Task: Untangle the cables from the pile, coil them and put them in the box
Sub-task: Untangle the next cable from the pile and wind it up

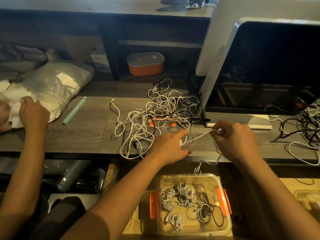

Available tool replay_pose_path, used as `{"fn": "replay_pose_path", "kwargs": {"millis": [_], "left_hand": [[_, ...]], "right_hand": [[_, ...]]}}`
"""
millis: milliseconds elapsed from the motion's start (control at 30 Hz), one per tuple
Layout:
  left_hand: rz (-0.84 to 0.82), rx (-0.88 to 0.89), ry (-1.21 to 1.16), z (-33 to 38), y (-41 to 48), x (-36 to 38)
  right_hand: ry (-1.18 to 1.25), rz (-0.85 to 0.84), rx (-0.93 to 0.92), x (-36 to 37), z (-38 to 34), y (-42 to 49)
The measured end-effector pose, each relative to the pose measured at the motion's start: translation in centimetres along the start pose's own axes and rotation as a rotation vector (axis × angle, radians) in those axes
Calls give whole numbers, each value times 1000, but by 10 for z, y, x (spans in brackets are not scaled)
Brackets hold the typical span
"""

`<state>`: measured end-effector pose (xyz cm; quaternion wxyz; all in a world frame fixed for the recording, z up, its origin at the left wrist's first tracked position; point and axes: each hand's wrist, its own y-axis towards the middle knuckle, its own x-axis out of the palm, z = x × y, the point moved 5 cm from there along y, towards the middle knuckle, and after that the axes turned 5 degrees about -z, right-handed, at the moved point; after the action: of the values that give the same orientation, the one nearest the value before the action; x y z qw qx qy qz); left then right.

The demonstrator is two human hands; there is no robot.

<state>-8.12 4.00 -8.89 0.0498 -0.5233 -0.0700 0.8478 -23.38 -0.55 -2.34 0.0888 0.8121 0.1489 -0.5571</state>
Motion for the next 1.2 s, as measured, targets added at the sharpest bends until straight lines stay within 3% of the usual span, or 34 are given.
{"fn": "replay_pose_path", "kwargs": {"millis": [100,200,267,467,600,667,700,800,867,1067,1200], "left_hand": [[-63,7,-160,-1,4,-6],[-234,33,-699,8,4,-9],[-297,132,-922,22,1,-14],[-157,304,-1407,45,-8,-29],[78,181,-1833,41,1,-43],[185,94,-1678,36,9,-46],[253,53,-1465,31,13,-47],[424,-10,-492,17,19,-43],[461,5,-74,13,18,-34],[260,-107,5,-18,18,-11],[86,-33,-36,-15,13,-5]], "right_hand": [[83,30,13,1,4,0],[102,-10,58,12,11,2],[113,-40,70,21,14,3],[77,-201,61,38,8,-3],[18,-361,16,59,-9,-13],[9,-388,-5,68,-16,-18],[4,-400,-20,70,-20,-20],[0,-415,-86,73,-29,-26],[-1,-426,-109,71,-33,-27],[87,-373,-18,49,-17,-18],[250,-240,-6,32,-15,-12]]}}
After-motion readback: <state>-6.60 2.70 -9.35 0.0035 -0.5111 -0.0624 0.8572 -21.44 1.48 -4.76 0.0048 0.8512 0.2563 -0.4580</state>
